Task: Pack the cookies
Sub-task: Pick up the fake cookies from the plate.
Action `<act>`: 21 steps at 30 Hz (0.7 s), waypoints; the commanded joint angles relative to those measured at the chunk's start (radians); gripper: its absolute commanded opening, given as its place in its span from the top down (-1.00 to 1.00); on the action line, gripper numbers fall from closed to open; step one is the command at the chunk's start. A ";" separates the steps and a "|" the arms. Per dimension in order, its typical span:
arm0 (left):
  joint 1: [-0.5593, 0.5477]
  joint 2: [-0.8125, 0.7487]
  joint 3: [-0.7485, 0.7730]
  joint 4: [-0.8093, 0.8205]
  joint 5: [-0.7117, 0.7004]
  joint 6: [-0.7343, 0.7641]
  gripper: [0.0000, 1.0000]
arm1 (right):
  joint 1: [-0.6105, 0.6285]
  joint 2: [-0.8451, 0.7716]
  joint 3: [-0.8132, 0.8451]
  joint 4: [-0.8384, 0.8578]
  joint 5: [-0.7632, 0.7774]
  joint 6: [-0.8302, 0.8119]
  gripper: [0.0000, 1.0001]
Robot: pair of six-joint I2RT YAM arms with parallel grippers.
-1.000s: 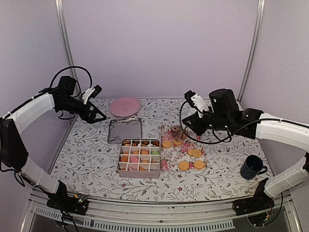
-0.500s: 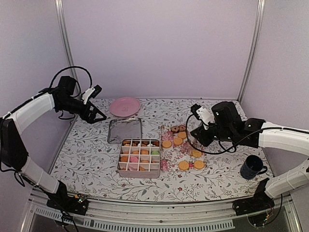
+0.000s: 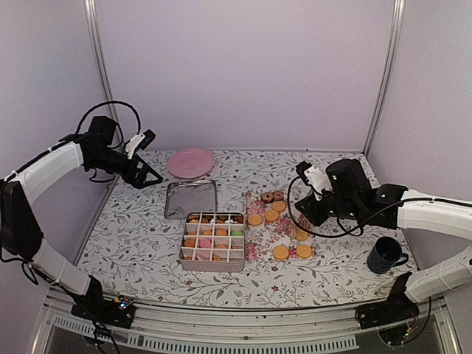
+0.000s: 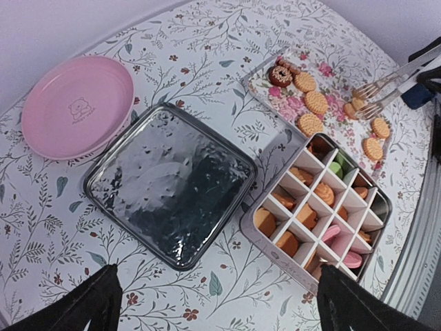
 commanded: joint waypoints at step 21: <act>0.004 -0.001 0.024 0.012 0.017 -0.009 -0.98 | -0.063 -0.097 0.002 0.000 0.045 -0.021 0.92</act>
